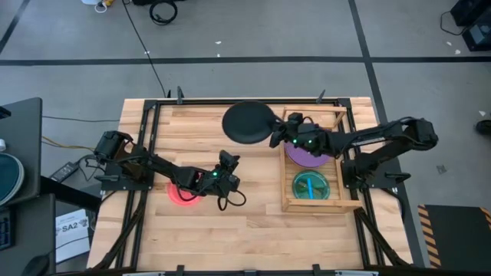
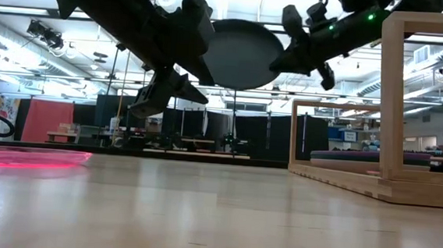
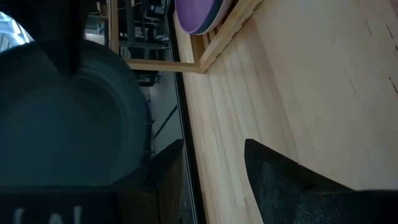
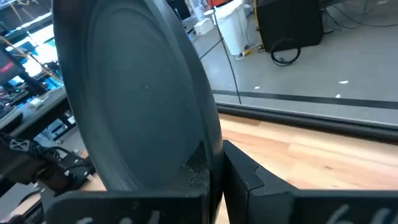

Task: Place and stack plates onto a shelf
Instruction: Stack the black plate on top of the purple plate on the shelf

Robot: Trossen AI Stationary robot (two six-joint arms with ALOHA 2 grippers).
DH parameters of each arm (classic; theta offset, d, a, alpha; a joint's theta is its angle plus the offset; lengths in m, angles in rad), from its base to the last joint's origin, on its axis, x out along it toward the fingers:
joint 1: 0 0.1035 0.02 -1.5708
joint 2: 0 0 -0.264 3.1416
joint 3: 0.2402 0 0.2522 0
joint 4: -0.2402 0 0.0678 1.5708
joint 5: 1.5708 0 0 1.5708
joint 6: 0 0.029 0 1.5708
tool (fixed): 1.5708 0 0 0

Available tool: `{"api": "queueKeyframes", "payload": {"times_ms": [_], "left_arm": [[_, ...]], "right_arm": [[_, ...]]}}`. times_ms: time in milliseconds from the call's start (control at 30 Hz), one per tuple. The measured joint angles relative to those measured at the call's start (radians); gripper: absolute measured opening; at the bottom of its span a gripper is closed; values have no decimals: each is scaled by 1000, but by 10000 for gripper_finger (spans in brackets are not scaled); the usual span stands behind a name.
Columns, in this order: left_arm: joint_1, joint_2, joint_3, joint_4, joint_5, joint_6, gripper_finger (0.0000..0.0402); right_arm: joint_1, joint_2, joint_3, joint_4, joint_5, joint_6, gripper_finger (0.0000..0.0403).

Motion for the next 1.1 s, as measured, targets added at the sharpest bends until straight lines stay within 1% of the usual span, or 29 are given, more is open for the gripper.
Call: {"api": "queueKeyframes", "payload": {"times_ms": [233,433,667,900,1100], "left_arm": [[0,0,0,-1,0,0,173],[0,0,0,-1,3,-1,173],[0,0,0,-1,4,-2,173],[0,0,0,-1,4,-2,173],[0,0,0,-2,5,-2,173]], "right_arm": [[-16,-193,0,-252,-10,17,25],[-16,-380,0,-499,-85,111,26],[-16,-569,0,-801,-217,234,26],[-16,-708,0,-1108,-279,361,26],[-16,-772,0,-1326,-298,474,26]]}}
